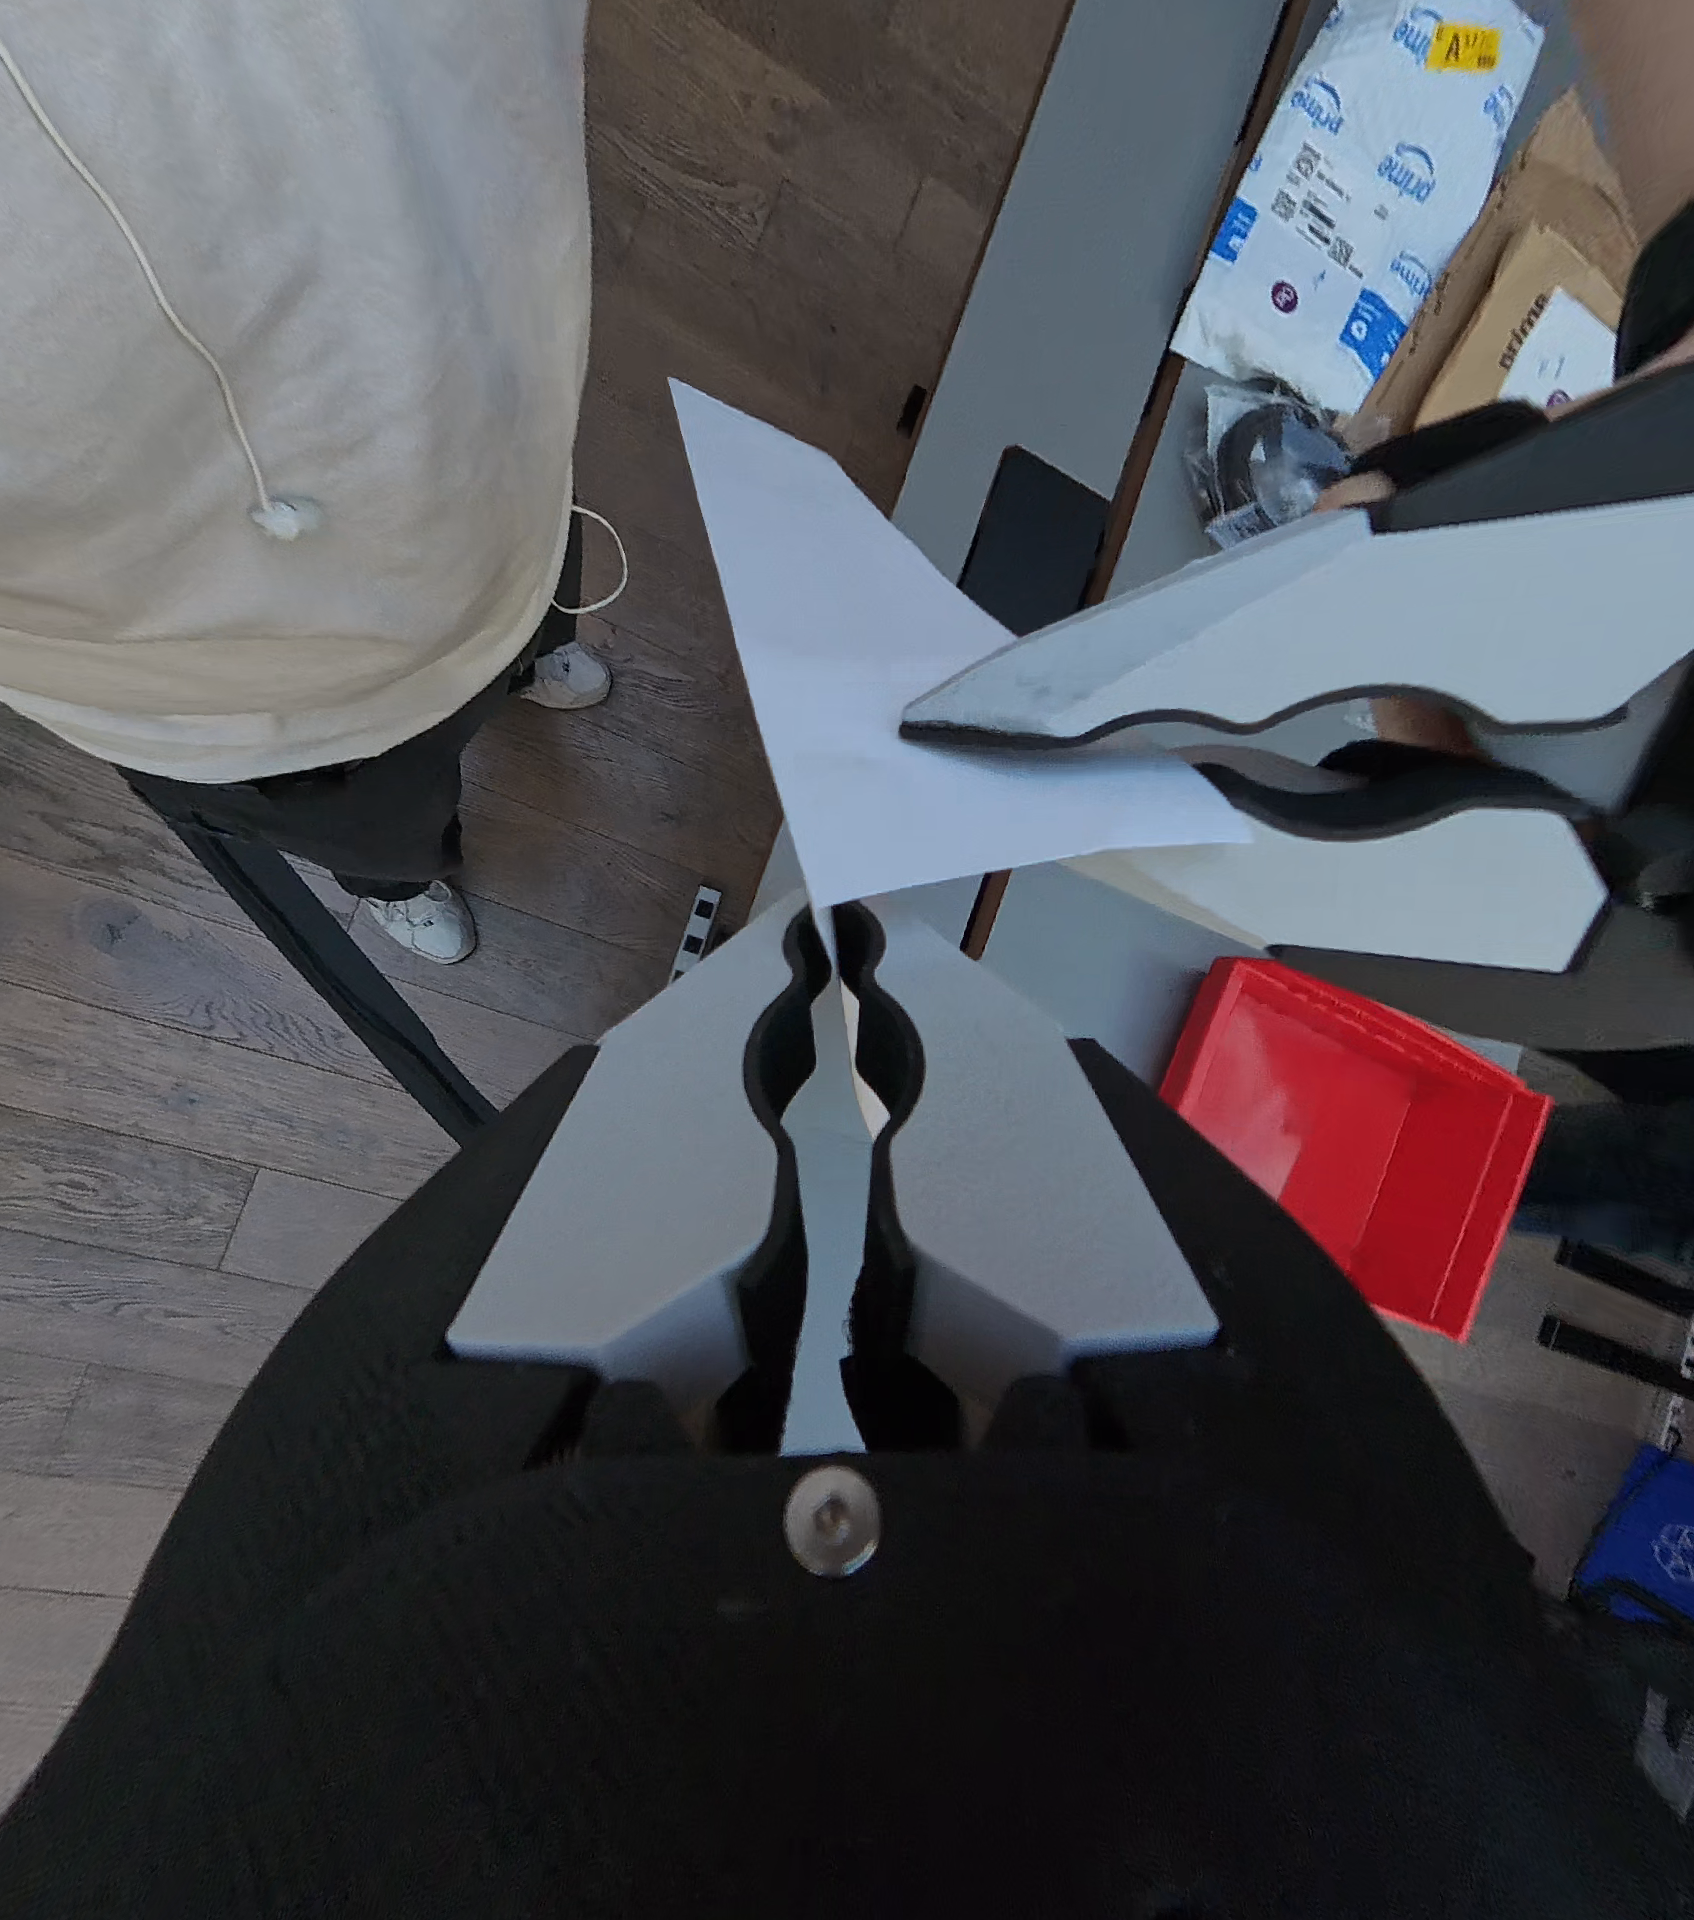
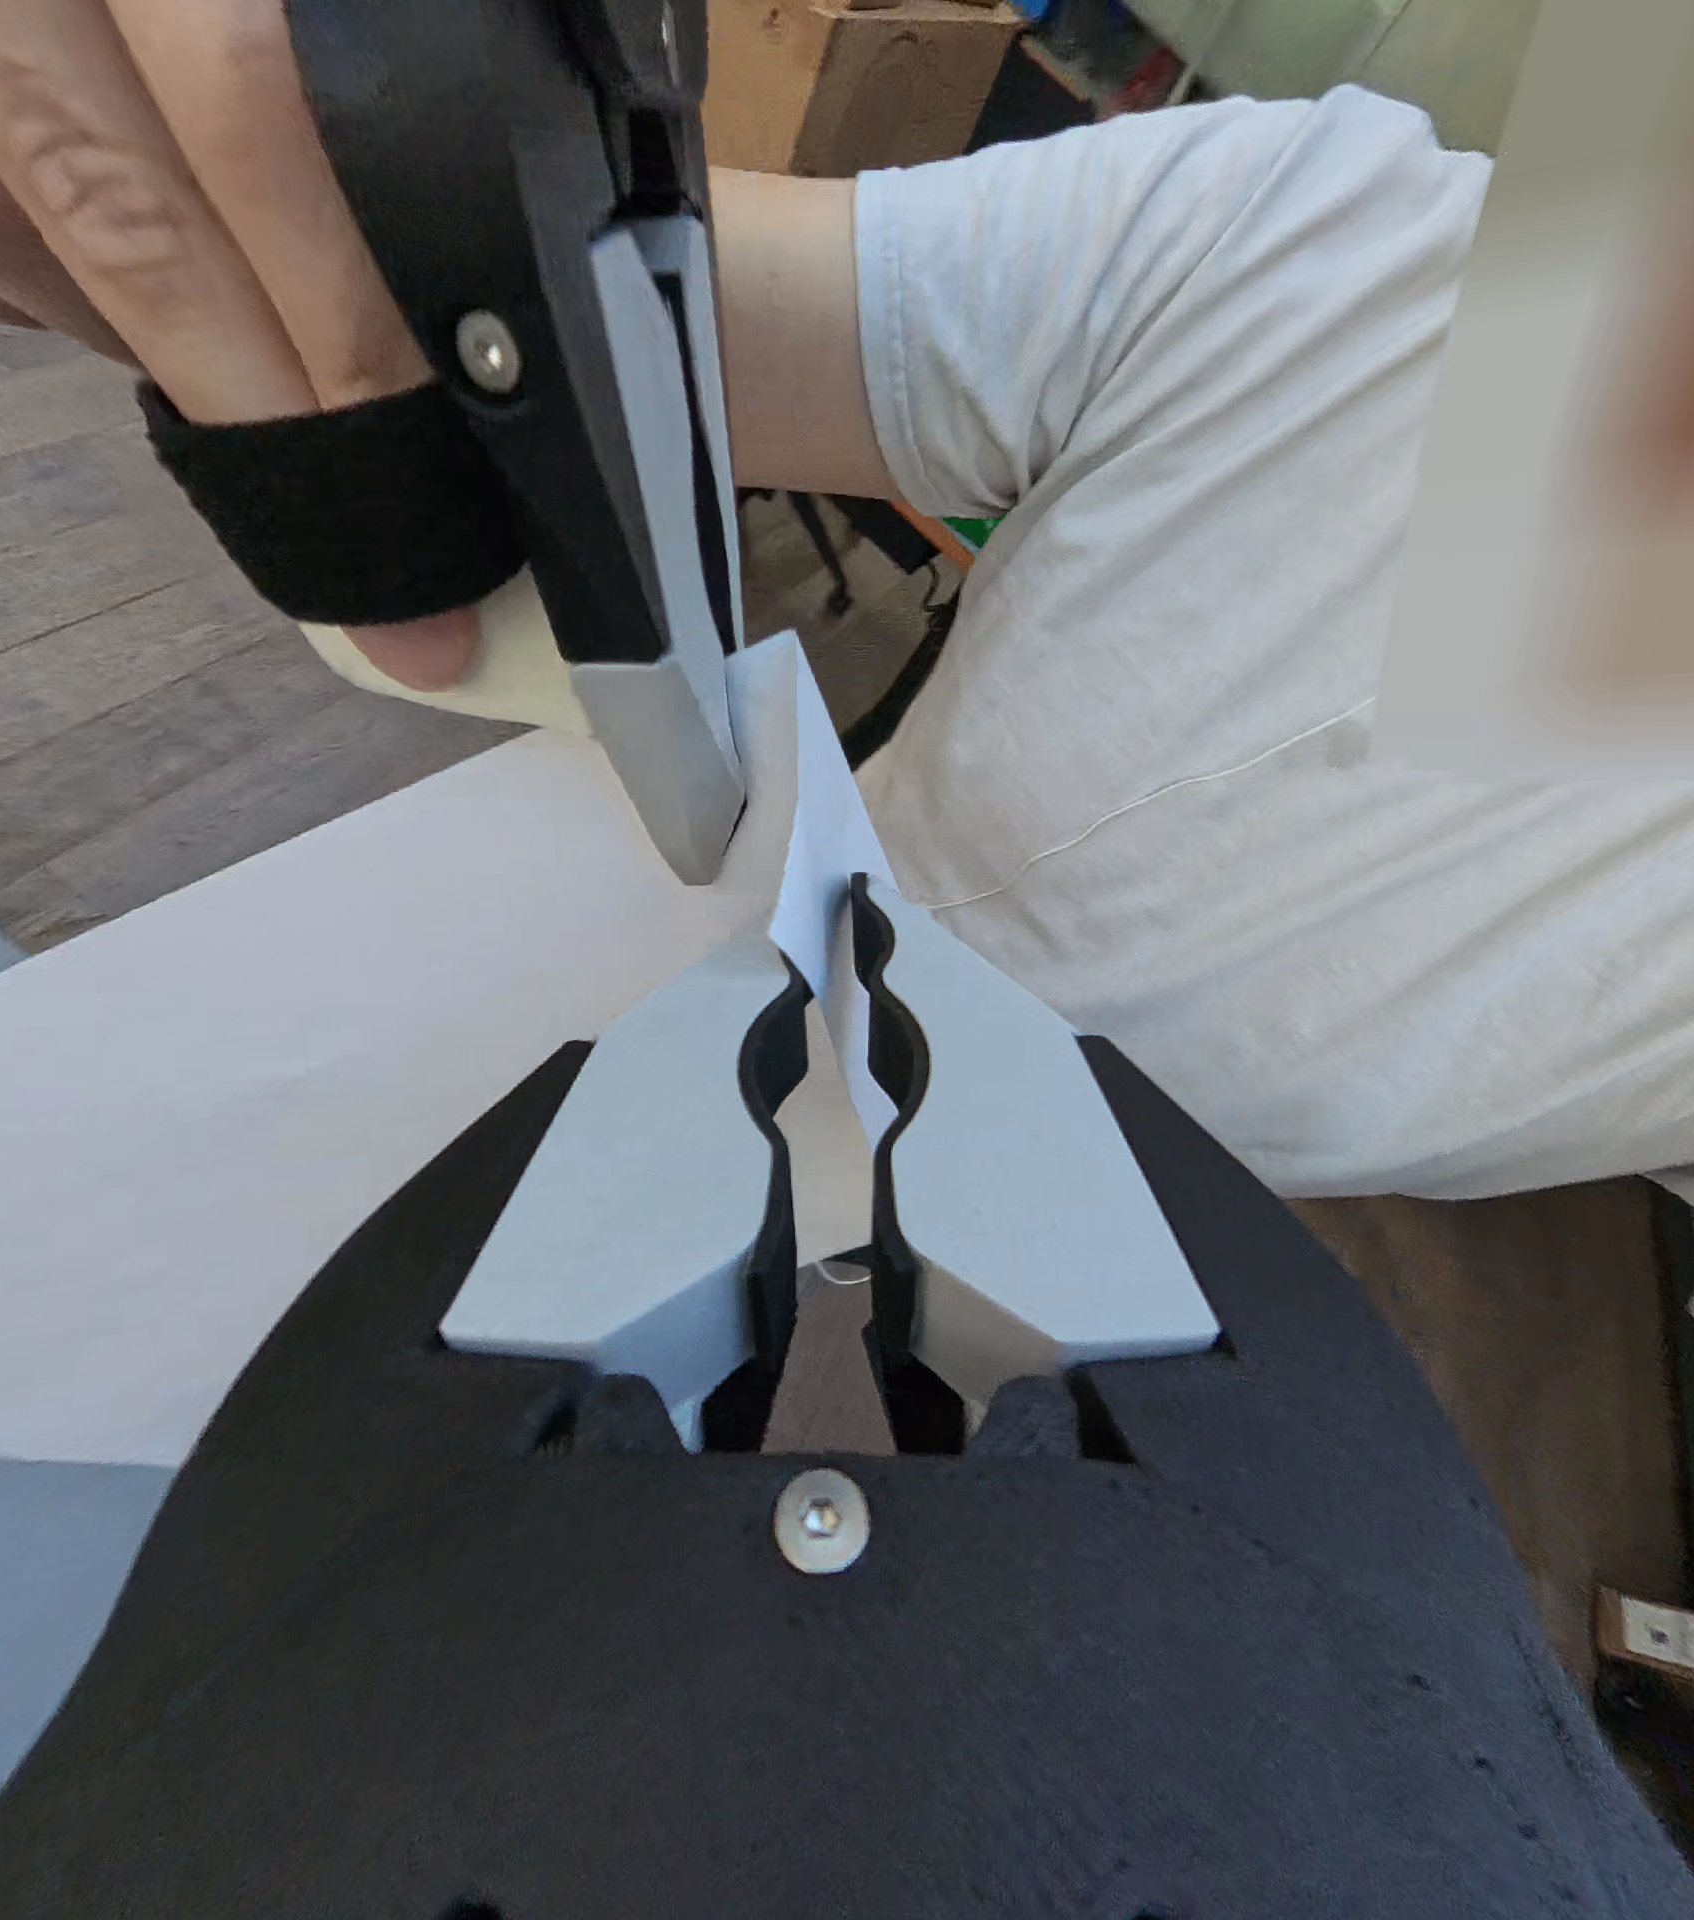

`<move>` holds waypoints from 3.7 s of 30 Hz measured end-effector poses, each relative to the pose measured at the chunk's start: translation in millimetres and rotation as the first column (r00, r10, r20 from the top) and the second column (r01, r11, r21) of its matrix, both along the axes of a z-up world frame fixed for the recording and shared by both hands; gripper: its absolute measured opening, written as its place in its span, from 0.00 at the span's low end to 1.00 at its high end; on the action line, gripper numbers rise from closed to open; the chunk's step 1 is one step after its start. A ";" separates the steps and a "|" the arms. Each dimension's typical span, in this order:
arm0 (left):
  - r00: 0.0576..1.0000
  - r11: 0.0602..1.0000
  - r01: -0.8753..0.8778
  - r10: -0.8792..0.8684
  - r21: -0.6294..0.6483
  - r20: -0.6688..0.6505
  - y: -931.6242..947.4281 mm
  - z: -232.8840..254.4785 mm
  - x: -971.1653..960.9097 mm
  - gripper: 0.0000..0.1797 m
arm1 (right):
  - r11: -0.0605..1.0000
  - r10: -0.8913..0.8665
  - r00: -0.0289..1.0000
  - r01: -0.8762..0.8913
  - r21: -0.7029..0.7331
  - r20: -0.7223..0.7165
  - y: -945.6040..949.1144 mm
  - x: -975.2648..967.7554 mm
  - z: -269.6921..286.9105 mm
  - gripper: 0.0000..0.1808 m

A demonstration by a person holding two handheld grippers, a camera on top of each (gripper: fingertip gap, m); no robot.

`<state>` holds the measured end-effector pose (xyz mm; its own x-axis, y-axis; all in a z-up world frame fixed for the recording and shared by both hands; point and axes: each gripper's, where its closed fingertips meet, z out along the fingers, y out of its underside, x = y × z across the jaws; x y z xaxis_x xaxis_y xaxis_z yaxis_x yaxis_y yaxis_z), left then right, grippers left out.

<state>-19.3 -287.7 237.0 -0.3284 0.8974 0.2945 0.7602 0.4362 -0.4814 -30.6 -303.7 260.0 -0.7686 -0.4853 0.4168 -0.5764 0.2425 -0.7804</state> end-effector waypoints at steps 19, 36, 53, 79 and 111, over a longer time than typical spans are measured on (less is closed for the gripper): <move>0.839 0.821 0.496 -0.538 0.282 0.089 26.3 -11.9 -30.6 0.00 | 0.700 -0.101 0.995 0.071 0.710 0.000 36.8 -33.8 -28.1 0.00; 0.929 0.909 0.366 -0.370 0.201 -0.018 13.7 -8.9 -46.1 0.05 | 0.723 -0.045 0.998 0.056 0.689 -0.035 23.4 -39.9 -27.3 0.00; 0.967 0.994 -0.021 -0.008 -0.110 -0.256 -14.9 75.4 -36.8 0.03 | 0.883 0.046 0.967 -0.157 0.442 0.252 -5.2 -37.5 33.0 0.00; 0.891 0.886 0.326 -0.404 -0.329 -0.205 42.0 71.4 -49.7 0.00 | 0.844 0.514 0.844 -0.529 0.086 0.152 55.2 -69.2 33.4 0.00; 0.562 0.950 0.175 -0.313 -0.260 -0.765 19.4 160.6 -70.3 0.00 | 0.573 0.440 0.838 -0.539 0.617 0.323 46.9 -86.7 117.8 0.00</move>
<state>-89.6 -268.3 397.6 0.2100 0.9589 0.1909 0.1146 0.1698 -0.9788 -117.3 -256.9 377.8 -0.3461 -0.9045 -0.2492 -0.6812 0.4250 -0.5961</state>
